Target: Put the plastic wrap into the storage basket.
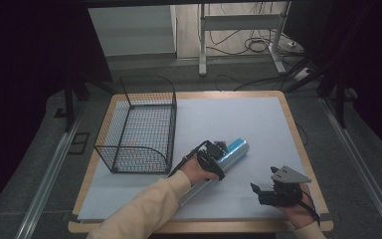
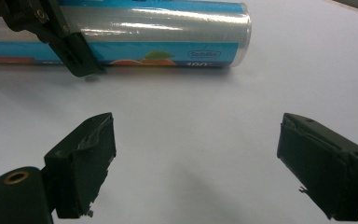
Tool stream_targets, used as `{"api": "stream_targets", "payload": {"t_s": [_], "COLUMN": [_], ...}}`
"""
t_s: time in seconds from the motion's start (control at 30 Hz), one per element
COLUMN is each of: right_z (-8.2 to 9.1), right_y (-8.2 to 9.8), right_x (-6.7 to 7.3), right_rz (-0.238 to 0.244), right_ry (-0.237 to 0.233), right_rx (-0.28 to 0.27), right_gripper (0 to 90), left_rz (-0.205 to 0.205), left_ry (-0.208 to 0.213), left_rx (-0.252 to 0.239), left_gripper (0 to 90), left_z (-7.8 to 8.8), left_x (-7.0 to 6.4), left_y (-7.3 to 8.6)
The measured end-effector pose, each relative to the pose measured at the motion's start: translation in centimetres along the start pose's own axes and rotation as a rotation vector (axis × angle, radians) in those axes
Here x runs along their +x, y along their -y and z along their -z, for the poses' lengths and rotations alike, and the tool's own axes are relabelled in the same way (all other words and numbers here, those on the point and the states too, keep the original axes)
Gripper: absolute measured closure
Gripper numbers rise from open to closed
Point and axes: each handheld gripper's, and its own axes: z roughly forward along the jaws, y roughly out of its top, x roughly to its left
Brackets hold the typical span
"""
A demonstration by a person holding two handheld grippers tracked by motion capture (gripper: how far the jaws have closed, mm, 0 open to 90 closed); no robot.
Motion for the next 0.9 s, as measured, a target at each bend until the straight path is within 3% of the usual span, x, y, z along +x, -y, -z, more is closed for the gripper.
{"api": "stream_targets", "payload": {"t_s": [0.13,0.43,0.57,0.67,0.9], "right_z": [0.0,0.1,0.1,0.1,0.1], "right_y": [0.0,0.1,0.0,0.0,0.0], "right_x": [-0.1,-0.3,-0.3,-0.3,-0.3], "right_rz": [-0.002,-0.006,-0.007,-0.004,-0.007], "right_ry": [0.005,0.008,0.010,0.012,0.017], "right_rx": [0.001,0.000,-0.002,-0.004,-0.006], "right_gripper": [11.8,11.8,11.8,11.8,11.8], "left_rz": [0.009,0.005,-0.007,-0.005,-0.017], "left_ry": [0.045,0.060,0.039,0.016,0.020], "left_rx": [0.022,0.031,0.020,-0.025,-0.052], "left_gripper": [31.0,31.2,31.2,31.2,31.3], "left_z": [0.1,0.9,2.1,3.2,4.3], "left_x": [0.7,1.3,1.5,1.5,1.4], "left_y": [-0.3,-0.4,-0.6,-0.6,-0.8]}}
